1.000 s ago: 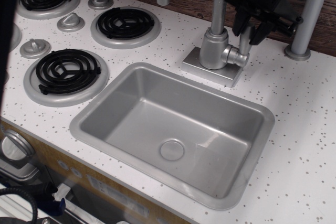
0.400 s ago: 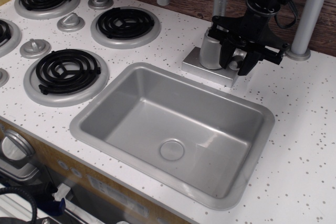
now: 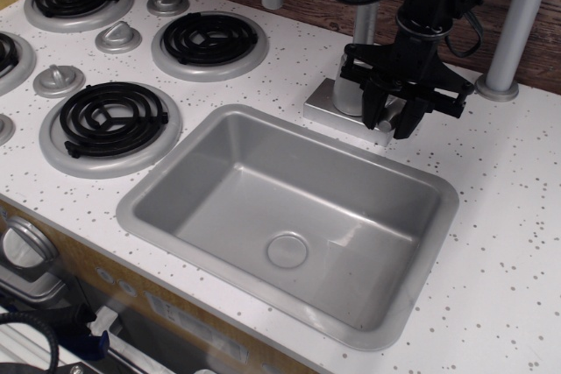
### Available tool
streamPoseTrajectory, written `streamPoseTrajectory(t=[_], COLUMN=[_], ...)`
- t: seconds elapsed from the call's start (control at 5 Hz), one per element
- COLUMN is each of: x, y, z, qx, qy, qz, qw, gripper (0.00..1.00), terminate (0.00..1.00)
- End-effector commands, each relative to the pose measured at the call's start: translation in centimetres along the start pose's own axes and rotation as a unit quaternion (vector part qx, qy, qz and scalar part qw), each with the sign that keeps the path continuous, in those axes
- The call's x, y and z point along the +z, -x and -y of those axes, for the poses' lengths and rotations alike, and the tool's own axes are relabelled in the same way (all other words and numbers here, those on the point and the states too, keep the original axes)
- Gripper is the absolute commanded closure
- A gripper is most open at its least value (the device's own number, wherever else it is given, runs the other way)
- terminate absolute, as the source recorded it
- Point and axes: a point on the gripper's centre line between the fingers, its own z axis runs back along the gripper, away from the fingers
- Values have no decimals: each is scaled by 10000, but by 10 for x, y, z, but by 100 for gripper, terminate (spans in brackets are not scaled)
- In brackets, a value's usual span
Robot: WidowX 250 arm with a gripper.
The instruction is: Lever vertical to front
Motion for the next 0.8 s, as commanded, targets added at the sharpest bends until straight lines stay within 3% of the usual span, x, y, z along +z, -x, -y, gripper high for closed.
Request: streamPoseTrajectory(t=[0.0,0.2,0.6], x=[0,5,39], y=[-10,-10,9], z=[-12,-11,-3], qx=[114,85,476], qy=[117,37,-546], qz=[220,234,48], qw=[9996,9997,9974], gripper=[100,0,0], terminate=[0,0,0])
